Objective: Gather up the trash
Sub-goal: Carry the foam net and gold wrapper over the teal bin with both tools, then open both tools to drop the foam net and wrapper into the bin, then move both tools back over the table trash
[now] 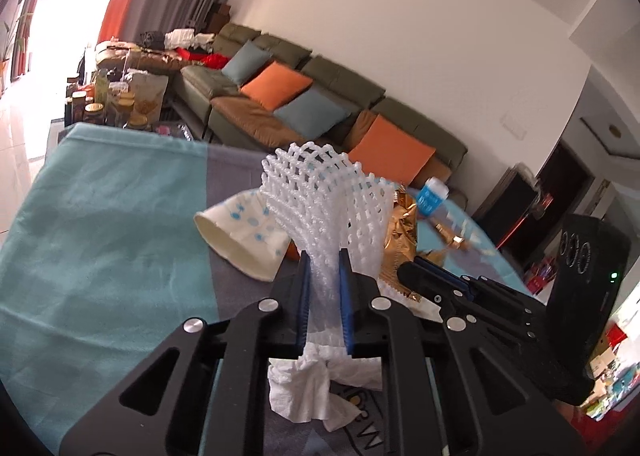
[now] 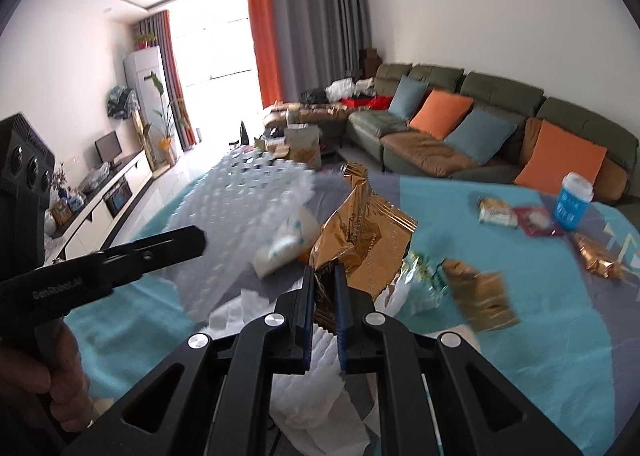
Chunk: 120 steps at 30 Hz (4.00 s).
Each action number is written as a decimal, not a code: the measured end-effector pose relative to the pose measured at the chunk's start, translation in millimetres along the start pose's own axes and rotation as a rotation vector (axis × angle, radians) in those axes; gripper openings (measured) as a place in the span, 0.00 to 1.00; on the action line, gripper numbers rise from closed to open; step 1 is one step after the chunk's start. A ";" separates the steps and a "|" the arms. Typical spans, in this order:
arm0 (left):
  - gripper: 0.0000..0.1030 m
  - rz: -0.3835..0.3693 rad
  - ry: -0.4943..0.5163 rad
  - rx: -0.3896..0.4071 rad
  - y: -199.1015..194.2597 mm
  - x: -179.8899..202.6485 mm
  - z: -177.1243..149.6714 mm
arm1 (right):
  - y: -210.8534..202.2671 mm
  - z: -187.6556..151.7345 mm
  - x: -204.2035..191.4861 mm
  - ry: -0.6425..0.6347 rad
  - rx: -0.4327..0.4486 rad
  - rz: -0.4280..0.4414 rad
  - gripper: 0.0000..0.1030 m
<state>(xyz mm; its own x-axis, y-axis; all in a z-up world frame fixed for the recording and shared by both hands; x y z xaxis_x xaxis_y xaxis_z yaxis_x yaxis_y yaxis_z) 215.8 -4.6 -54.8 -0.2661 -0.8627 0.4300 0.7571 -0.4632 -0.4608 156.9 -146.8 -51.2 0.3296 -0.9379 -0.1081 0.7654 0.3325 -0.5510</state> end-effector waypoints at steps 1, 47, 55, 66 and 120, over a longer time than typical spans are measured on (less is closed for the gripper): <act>0.13 -0.004 0.001 0.011 -7.2 0.3 1.4 | -4.6 2.9 -0.1 0.001 0.018 -0.005 0.07; 0.13 0.783 -0.264 0.266 -350.6 -175.0 -71.8 | 60.2 33.2 -311.2 -0.435 -0.127 0.718 0.08; 0.13 0.808 -0.341 0.160 -303.5 -237.6 -86.6 | 105.2 10.5 -352.9 -0.424 -0.316 0.745 0.08; 0.15 0.798 -0.409 0.068 -253.2 -305.9 -112.3 | 156.8 -11.8 -373.3 -0.352 -0.546 0.742 0.12; 0.95 0.740 -0.034 0.447 -272.7 -71.6 -29.6 | -21.2 30.3 -152.6 -0.218 0.145 0.458 0.93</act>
<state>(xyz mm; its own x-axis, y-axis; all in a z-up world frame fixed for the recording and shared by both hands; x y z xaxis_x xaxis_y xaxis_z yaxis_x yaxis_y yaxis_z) 10.8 177.4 17.1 0.4001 -0.9013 0.1660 0.8942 0.3443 -0.2860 107.1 -7.7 2.0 0.7441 -0.6557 -0.1276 0.5794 0.7286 -0.3653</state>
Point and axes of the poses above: each gripper's, at about its wrist camera, not at the fingertips, and y roughly the way its jaws point, x to its right, z to its top, the point moved 1 cm from there along y, roughly the way its jaws point, and after that the axes turned 1 degree about y, right-handed, at the moved point
